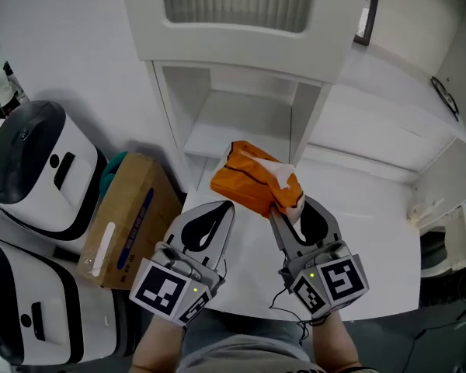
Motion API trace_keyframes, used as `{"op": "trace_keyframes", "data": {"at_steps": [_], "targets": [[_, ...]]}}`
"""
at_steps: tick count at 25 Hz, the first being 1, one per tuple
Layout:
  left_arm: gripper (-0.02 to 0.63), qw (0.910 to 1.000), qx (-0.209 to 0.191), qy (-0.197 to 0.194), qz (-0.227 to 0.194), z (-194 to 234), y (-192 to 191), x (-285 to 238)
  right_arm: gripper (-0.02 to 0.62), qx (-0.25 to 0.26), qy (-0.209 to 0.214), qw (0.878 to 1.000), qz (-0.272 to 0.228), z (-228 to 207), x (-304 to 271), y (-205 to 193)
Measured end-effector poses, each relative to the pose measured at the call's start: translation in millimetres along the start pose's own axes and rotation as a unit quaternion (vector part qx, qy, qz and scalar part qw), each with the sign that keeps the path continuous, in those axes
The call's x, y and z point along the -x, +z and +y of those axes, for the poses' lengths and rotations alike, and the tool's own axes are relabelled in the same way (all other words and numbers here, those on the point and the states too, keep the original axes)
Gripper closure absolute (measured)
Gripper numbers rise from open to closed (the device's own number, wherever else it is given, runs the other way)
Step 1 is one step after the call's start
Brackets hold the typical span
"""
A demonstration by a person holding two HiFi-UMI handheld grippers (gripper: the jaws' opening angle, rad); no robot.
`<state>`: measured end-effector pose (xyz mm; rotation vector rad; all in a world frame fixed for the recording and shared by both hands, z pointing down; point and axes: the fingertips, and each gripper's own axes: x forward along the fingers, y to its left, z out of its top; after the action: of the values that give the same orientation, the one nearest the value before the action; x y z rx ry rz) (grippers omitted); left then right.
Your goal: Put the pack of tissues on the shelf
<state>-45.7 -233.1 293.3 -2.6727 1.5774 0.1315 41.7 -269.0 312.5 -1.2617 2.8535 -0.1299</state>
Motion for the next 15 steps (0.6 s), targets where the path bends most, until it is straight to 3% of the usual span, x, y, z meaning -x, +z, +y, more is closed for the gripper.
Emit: {"op": "trace_keyframes", "data": {"at_steps": [7, 15], "targets": [[0.571, 1.0000, 0.001, 0.008, 0.005, 12.2, -1.3, -2.0, 0.403, -0.006, 0.002, 1.000, 0.006, -1.6, -15.9, -3.3], [0.571, 0.9997, -0.001, -0.021, 0.010, 28.2, 0.2, -6.4, 0.403, -0.006, -0.031, 0.999, 0.005, -1.3, -29.5, -2.7]]}}
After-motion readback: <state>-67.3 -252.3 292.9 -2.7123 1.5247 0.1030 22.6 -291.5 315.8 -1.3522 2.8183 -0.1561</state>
